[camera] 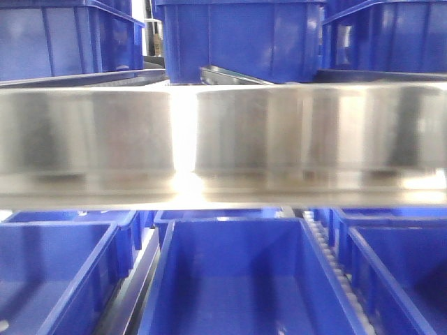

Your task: Move two blue bins to right shelf middle

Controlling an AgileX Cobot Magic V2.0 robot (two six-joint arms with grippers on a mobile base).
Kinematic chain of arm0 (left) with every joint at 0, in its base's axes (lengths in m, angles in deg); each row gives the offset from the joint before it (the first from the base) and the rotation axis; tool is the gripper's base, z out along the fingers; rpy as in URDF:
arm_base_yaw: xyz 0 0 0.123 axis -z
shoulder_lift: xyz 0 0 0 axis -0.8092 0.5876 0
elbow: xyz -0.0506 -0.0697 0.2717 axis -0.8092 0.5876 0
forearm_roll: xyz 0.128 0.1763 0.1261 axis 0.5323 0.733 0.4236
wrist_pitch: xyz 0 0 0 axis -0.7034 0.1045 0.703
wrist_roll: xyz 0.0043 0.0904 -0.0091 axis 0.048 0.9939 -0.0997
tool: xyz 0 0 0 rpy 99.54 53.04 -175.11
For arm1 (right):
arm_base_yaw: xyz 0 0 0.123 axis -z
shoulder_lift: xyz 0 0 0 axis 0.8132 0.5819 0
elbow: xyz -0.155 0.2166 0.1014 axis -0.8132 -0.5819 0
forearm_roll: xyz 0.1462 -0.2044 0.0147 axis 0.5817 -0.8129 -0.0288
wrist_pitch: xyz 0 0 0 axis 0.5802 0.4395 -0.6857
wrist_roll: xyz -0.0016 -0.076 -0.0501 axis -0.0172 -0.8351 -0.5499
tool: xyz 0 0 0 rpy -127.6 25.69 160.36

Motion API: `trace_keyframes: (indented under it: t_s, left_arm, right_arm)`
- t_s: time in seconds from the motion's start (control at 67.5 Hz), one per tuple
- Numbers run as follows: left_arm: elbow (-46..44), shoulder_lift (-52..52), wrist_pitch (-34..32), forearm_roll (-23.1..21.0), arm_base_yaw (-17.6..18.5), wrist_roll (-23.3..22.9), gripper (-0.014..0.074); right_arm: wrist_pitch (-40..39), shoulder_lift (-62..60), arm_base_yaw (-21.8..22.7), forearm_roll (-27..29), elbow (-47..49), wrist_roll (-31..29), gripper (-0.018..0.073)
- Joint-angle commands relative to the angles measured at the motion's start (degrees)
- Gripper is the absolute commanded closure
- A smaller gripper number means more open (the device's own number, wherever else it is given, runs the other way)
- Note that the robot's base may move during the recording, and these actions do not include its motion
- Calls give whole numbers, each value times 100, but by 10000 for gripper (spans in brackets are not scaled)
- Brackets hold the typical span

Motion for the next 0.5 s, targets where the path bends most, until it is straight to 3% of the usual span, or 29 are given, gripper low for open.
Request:
trace_keyframes:
  t_s: [0.0,0.489]
  left_arm:
    - [-97,-90,-372,-360,121,-8,707]
    - [-97,-75,-372,-360,121,-8,707]
  right_arm:
    - [-255,-2,-8,-93,40,140,712]
    - [-281,-2,-8,-93,40,140,712]
